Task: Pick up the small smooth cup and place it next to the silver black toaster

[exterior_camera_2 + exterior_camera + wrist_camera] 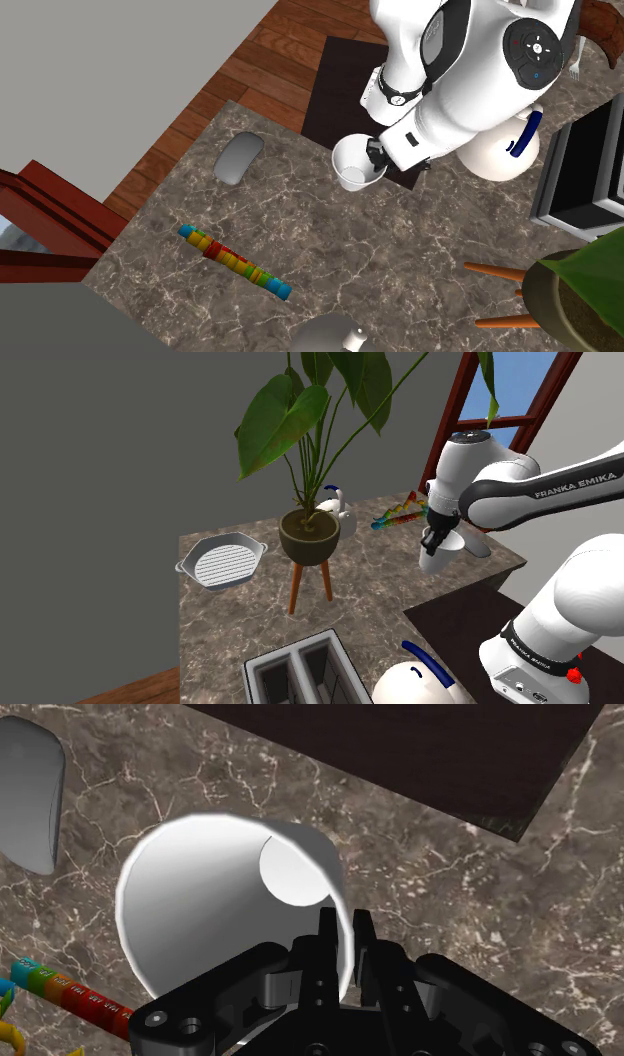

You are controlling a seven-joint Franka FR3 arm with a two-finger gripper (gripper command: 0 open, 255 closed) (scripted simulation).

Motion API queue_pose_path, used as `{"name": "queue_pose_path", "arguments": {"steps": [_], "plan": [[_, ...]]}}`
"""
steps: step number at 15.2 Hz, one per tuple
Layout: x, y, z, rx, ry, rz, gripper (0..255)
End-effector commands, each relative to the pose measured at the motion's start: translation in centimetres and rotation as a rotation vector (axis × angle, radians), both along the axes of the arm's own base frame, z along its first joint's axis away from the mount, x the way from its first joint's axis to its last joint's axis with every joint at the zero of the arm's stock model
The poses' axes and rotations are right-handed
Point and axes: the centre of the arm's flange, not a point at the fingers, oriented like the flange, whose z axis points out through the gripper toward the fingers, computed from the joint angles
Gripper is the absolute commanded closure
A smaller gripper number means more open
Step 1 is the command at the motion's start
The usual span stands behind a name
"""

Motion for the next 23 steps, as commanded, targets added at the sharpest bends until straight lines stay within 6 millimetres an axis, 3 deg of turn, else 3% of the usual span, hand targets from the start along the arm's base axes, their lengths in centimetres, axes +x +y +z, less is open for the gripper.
{"name": "queue_pose_path", "arguments": {"steps": [1,23], "plan": [[0.1,0.0,1.2,0.000,0.001,0.000,255],[0.1,0.0,12.8,0.000,0.001,0.000,255]]}}
